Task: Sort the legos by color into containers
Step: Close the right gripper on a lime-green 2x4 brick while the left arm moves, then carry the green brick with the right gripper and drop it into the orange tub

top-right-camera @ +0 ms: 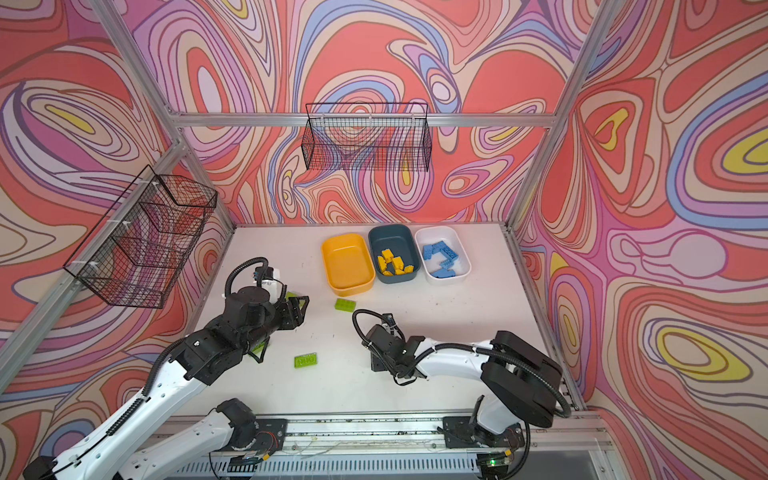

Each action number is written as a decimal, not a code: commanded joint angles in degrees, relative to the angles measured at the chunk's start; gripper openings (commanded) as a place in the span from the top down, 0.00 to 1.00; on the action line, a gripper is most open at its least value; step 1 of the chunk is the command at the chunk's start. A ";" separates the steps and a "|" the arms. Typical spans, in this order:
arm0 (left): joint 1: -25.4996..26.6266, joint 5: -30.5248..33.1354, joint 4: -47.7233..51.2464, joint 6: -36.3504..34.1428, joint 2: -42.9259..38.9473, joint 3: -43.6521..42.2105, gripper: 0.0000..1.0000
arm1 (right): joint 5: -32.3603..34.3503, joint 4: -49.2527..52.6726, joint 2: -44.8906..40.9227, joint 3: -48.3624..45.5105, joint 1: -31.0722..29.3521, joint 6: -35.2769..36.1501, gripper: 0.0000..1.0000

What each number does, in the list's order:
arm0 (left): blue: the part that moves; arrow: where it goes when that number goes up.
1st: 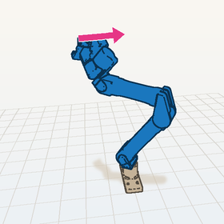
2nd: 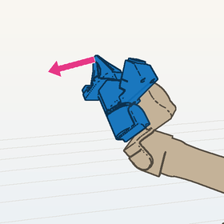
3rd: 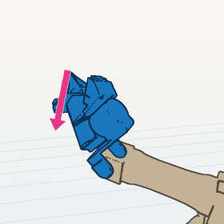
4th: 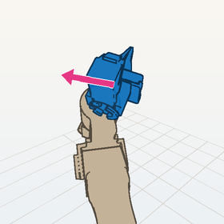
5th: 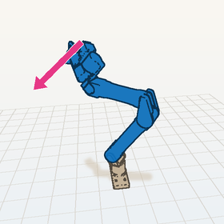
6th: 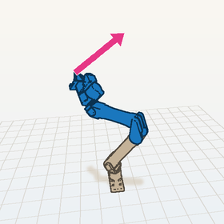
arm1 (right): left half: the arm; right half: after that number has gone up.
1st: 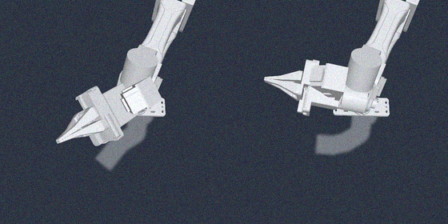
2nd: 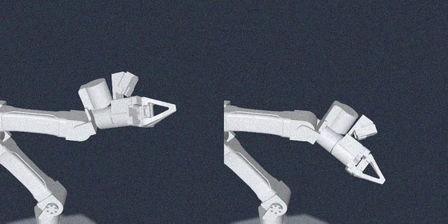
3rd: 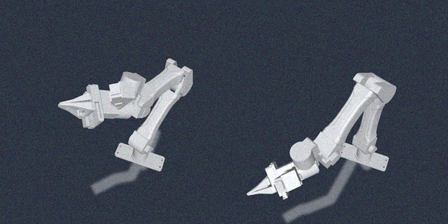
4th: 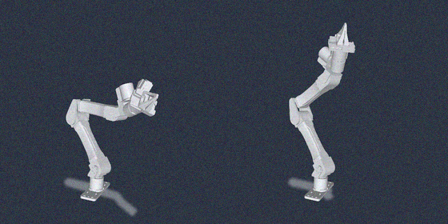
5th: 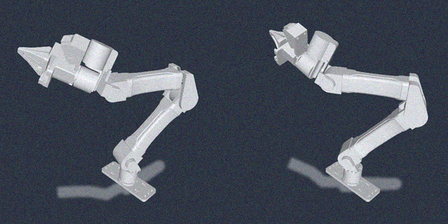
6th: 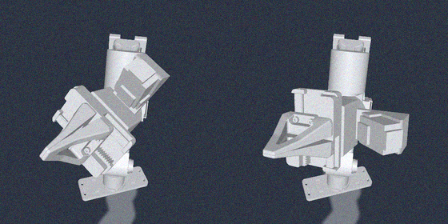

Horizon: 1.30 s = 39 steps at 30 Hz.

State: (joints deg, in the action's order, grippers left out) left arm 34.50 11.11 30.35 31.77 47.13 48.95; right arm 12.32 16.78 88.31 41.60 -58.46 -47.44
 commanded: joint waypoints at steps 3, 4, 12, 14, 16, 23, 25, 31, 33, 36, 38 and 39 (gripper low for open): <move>-0.07 2.20 2.41 0.68 -2.43 -1.20 0.33 | 5.42 6.39 5.21 4.84 -3.08 1.54 0.48; -0.12 2.46 2.74 0.71 -2.69 -1.32 0.33 | 6.29 7.36 6.07 5.76 -3.77 1.63 0.51; -0.09 3.61 4.50 1.27 -4.92 -2.87 0.33 | 8.17 9.32 7.37 9.30 -5.96 2.15 0.69; -0.14 4.62 5.13 1.36 -5.03 -3.24 0.33 | 8.49 9.82 6.97 10.17 -5.97 2.65 0.72; -0.14 4.96 5.89 1.71 -4.95 -3.48 0.33 | 8.59 10.50 6.63 11.54 -5.97 3.67 0.75; -0.14 5.30 7.99 2.88 -6.20 -4.30 0.32 | 11.47 14.33 6.32 19.52 -5.87 8.74 0.80; -0.14 5.84 8.06 2.97 -6.88 -4.47 0.32 | 13.24 15.89 6.77 22.52 -5.67 10.45 0.80; -0.14 8.35 9.44 2.76 -8.14 -3.06 0.27 | 12.85 16.89 8.33 31.05 -1.44 16.39 0.80; -0.14 9.95 10.15 2.77 -9.14 -2.32 0.24 | 11.54 16.68 9.10 34.01 0.97 18.21 0.80; -0.12 13.03 10.12 3.42 -12.47 -2.57 0.14 | 8.63 15.67 10.47 37.83 4.37 20.74 0.81; -0.13 13.95 9.09 3.08 -15.13 -3.32 0.08 | 7.40 15.25 11.89 40.47 6.13 22.47 0.80; -0.14 14.52 8.78 2.98 -16.25 -3.61 0.04 | 6.68 15.05 12.23 41.84 7.16 23.23 0.80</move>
State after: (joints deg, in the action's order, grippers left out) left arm 34.50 21.76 38.35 34.17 33.85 44.95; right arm 21.21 31.73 98.67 80.27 -53.23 -28.25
